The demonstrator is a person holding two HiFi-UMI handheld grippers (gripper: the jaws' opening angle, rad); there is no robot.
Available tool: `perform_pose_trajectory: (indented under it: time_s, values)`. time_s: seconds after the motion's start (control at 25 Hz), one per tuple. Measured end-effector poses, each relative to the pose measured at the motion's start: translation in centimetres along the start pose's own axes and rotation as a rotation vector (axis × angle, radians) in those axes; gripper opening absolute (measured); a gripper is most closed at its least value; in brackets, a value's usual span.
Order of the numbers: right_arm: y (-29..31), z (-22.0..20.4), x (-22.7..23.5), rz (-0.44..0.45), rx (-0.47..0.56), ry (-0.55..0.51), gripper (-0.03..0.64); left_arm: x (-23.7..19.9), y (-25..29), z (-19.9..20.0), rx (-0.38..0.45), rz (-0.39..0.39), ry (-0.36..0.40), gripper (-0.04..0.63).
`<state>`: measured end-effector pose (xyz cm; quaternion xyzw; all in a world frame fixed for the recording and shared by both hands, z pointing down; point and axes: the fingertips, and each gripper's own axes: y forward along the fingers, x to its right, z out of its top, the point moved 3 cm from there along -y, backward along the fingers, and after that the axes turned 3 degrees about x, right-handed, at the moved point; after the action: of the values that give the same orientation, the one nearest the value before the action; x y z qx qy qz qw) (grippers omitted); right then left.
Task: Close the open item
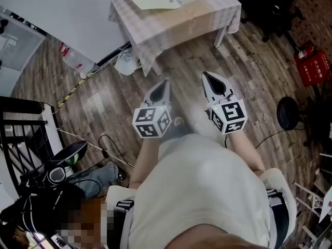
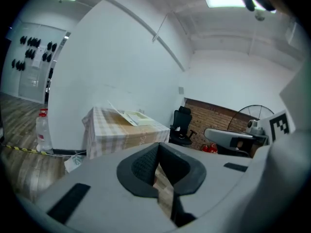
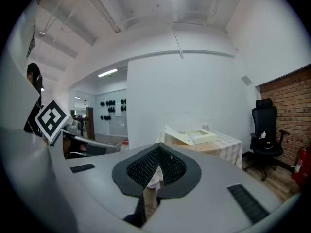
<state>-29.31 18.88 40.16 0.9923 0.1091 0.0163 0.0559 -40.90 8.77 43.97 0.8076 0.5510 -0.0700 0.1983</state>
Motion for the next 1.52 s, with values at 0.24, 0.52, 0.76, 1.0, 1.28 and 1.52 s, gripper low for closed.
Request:
perform_pose_trajectory:
  time_s: [0.24,0.52,0.76,1.0,1.28,1.52]
  values:
    - [0.3,0.2,0.0,-0.003,0.010,-0.008,-0.002,-0.2,0.4,0.1,-0.004,-0.010,0.013,0.005]
    - [2.4,0.6,0.0,0.024,0.024,0.040,0.000,-1.2,2.1,1.0,-0.013,-0.038,0.016,0.005]
    - [5.5,0.5,0.0,0.007,0.021,0.044,0.000,-3.2,3.8,2.0,-0.025,-0.054,0.051,0.005]
    - [8.7,0.7,-0.6,-0.025,0.029,0.049,0.000,-6.1,5.0,3.1,-0.031,-0.072,0.055,0.006]
    - [10.7,0.9,-0.9,-0.041,0.024,0.035,0.000,-8.4,6.3,3.8,-0.025,-0.075,0.046,0.005]
    - [11.9,0.5,0.4,-0.032,0.011,0.030,0.000,-9.5,7.7,4.2,-0.014,-0.055,0.036,0.005]
